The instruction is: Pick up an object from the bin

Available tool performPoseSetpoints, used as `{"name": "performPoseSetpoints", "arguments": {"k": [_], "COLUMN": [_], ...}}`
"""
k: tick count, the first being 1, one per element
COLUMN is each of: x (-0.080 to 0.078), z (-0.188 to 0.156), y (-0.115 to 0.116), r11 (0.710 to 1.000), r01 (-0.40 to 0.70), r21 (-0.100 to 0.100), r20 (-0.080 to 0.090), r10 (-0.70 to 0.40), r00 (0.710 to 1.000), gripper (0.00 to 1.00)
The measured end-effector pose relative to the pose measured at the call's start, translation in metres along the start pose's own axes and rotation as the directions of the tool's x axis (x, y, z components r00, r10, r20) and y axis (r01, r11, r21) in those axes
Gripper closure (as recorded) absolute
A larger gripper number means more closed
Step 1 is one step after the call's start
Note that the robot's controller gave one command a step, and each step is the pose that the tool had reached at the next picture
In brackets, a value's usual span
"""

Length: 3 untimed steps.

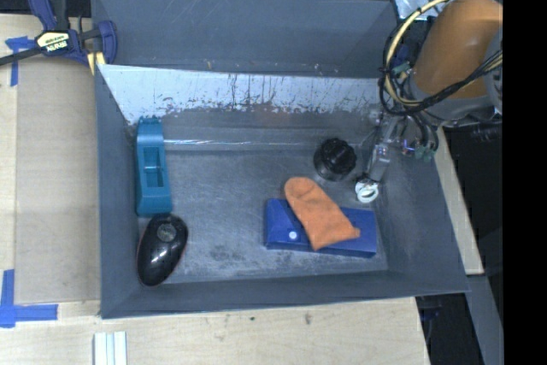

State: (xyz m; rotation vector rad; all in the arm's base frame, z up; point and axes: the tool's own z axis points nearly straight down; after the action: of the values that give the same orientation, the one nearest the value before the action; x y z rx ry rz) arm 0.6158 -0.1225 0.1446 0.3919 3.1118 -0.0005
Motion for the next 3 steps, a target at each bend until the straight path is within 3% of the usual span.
{"name": "performPoseSetpoints", "arguments": {"k": [1, 2, 3], "x": [0.073, 0.02, 0.02], "z": [0.07, 0.068, 0.068], "y": [0.052, -0.023, -0.023], "r11": [0.996, 1.0, 1.0], "r01": [-0.09, -0.015, -0.015], "r21": [0.0, -0.02, -0.02], "r20": [0.003, 0.008, 0.008], "r10": [0.09, 0.015, 0.015], "r00": [0.996, 1.0, 1.0], "gripper": [0.0, 1.0, 1.0]}}
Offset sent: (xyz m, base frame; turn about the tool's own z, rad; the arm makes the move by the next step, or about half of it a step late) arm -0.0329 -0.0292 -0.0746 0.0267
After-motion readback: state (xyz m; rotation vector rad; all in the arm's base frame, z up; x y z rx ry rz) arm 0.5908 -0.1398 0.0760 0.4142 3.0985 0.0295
